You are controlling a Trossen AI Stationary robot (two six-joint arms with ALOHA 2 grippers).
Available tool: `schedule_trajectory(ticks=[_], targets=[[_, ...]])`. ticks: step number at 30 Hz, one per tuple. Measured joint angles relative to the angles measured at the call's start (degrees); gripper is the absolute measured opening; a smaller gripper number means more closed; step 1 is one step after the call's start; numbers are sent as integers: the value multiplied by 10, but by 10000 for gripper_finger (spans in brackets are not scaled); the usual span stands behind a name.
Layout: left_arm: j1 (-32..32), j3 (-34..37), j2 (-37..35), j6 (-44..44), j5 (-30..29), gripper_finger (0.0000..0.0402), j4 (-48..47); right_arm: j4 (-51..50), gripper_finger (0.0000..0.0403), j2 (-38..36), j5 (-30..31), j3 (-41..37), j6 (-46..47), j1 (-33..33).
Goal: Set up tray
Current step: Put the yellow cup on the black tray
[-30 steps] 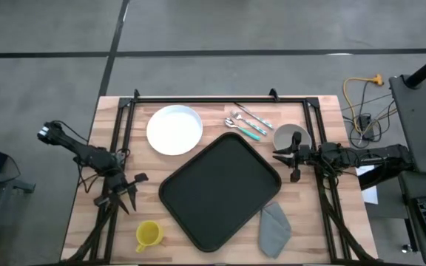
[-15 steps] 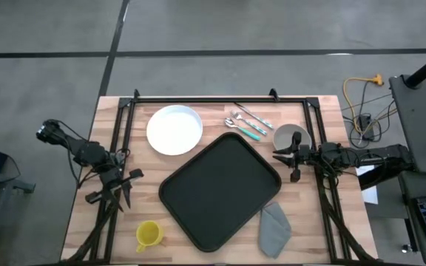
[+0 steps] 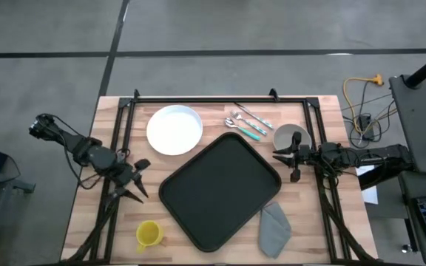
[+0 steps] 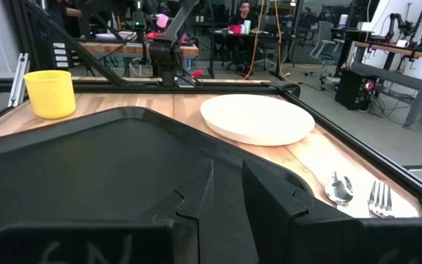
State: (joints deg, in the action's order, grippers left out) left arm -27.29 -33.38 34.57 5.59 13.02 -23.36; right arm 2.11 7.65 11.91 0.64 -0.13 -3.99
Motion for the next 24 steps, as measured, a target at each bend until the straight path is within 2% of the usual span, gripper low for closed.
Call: schedule_trajectory(ticks=[8,17,24], targets=[[0,-53,94,43,0,88,-26,0,68,0,0,0,0,0],[-8,-107,168,106,-1,88,-55,0,68,0,0,0,0,0],[-41,-142,211,172,-73,88,-112,0,68,0,0,0,0,0]])
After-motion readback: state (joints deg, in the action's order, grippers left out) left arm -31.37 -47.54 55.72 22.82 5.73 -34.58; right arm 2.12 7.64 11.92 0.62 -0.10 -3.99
